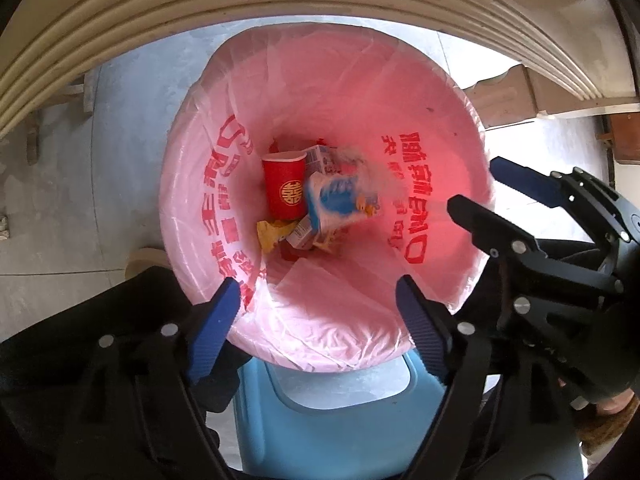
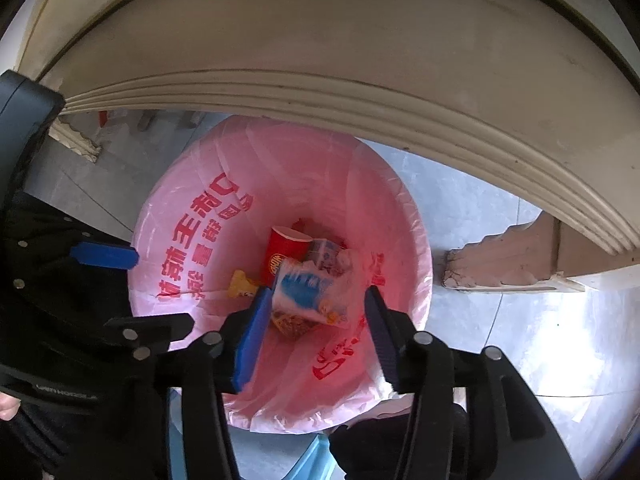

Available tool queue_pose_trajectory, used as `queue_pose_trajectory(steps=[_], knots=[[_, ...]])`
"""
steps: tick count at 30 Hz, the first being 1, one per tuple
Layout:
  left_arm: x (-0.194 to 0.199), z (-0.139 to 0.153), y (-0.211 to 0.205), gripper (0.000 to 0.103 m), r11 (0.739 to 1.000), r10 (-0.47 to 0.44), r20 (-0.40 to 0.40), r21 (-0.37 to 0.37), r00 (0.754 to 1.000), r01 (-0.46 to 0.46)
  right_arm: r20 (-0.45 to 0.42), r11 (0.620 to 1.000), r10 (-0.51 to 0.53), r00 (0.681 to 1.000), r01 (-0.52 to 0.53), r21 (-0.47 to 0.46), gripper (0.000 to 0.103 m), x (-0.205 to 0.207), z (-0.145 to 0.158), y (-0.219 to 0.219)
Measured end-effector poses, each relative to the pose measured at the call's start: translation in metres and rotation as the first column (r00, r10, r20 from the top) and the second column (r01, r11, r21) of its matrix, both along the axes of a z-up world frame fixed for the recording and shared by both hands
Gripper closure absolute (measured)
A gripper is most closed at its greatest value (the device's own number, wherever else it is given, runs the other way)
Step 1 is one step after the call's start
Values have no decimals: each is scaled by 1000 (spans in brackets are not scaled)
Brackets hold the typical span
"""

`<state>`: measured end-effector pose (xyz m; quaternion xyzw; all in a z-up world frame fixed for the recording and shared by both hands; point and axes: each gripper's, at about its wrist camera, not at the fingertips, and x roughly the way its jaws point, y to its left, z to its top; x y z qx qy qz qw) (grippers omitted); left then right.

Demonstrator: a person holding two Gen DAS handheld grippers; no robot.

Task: Collect trash

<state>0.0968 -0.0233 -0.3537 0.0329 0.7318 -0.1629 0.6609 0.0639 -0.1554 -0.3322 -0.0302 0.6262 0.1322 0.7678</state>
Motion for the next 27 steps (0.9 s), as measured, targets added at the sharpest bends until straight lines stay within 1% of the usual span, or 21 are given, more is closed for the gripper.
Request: queue_pose_trajectory(steps=[9, 10, 11, 14, 16, 19, 21, 23, 25, 26, 27], knots=[[-2, 1, 0, 24, 1000, -11, 24, 29, 1000, 10, -5, 1000, -5, 1000, 5, -16, 53, -3, 2, 0], [-3, 3, 0, 24, 1000, -13, -3, 25, 1000, 13, -4, 1000, -7, 1000, 7, -19, 53, -4, 2, -1], [-3, 4, -1, 24, 999, -17, 3, 30, 1000, 16, -1, 1000, -8, 1000, 8, -24, 53, -5, 4, -1], [-6, 11, -1, 23, 998, -28, 37, 51, 999, 26, 10, 999, -12, 1000, 12, -41, 53, -10, 10, 0], [-9, 18, -2, 23, 997, -35, 69, 65, 997, 30, 26, 997, -17, 1000, 19, -74, 52, -15, 16, 1], [-16, 29, -2, 23, 996, -42, 126, 88, 991, 31, 62, 988, -38, 997, 47, -149, 46, -23, 27, 4], [-22, 40, -1, 21, 994, -46, 176, 111, 983, 27, 82, 976, -64, 995, 80, -204, 39, -28, 35, 5], [-27, 50, 0, 19, 993, -46, 213, 119, 976, 21, 125, 961, -91, 988, 120, -247, 38, -37, 48, 6], [-33, 66, 3, 18, 995, -34, 256, 101, 966, 8, 180, 956, -115, 977, 158, -245, 38, -47, 63, 3], [-36, 73, 4, 15, 996, -23, 276, 93, 961, -3, 212, 954, -142, 967, 191, -230, 38, -53, 74, 0], [-38, 82, 5, 15, 996, -10, 297, 87, 955, -16, 224, 954, -163, 961, 211, -212, 38, -56, 81, -3]])
